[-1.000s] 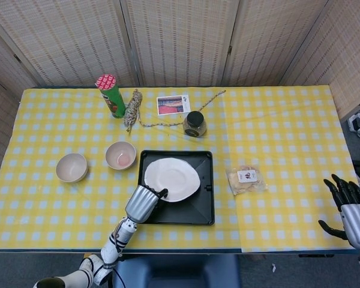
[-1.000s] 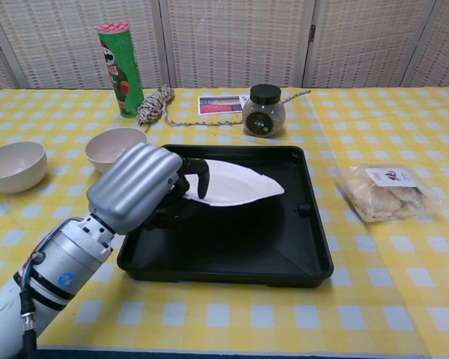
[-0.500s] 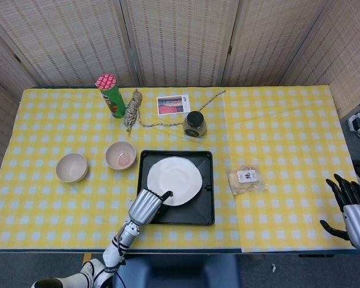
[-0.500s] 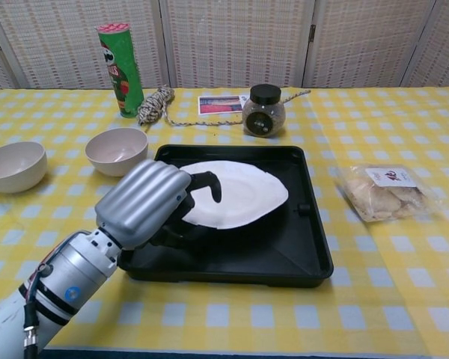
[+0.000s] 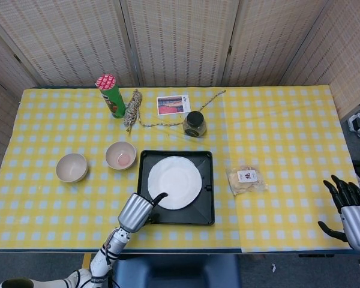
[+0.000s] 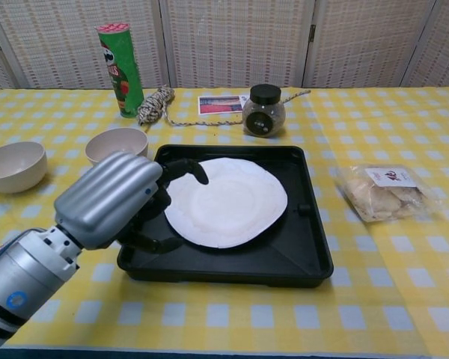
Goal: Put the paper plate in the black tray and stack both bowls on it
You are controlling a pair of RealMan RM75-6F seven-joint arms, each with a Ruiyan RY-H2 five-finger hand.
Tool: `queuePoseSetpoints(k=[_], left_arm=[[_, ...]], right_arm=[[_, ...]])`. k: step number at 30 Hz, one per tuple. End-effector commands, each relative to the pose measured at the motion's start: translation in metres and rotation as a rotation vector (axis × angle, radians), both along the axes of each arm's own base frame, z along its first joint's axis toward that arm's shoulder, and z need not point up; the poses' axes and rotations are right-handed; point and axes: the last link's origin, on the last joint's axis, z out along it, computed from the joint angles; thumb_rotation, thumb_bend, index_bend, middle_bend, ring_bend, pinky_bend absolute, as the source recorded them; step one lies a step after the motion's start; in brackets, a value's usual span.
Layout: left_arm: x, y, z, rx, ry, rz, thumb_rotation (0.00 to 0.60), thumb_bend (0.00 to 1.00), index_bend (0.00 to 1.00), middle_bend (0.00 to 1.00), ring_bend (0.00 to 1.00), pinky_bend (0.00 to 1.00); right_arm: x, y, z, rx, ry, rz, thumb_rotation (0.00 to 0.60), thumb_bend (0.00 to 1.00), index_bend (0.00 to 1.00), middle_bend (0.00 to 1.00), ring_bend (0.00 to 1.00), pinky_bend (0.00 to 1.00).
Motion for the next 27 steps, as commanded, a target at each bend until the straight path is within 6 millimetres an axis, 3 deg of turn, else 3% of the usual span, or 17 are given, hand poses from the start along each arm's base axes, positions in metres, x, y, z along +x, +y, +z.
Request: queuePoseSetpoints(k=[1,5,9,15,27], left_arm=[[-0.029,-0.004,0.039,0.088,0.071,0.112,0.6,0.28,0.4,1.0,1.0,1.0],[-0.055,0.018,0.07,0.179,0.147,0.249,0.6,0.35,0.51,1.0,1.0,1.0],[-0.085,0.041,0.097,0.236,0.236,0.413,0.6,0.37,0.49,1.0,1.0,1.0],[-0.115,0.066,0.119,0.247,0.338,0.586,0.6,0.43,0.44,1.0,1.0,1.0],[-0.13,0.073,0.118,0.193,0.391,0.648,0.6,0.37,0.44,1.0,1.0,1.0]], right_arm=[[0.001,0.001,-0.002,0.008,0.002,0.006,0.6,0.23,0.0,0.0,0.0,0.0],[0.003,0.002,-0.004,0.02,0.007,0.016,0.6,0.23,0.0,0.0,0.0,0.0],[0.004,0.0,-0.006,0.027,0.01,0.016,0.6,0.23,0.0,0.0,0.0,0.0],[0.003,-0.004,-0.011,0.042,0.019,0.006,0.6,0.23,0.0,0.0,0.0,0.0],[0.002,-0.008,-0.015,0.058,0.029,-0.009,0.6,0.23,0.0,0.0,0.0,0.0]])
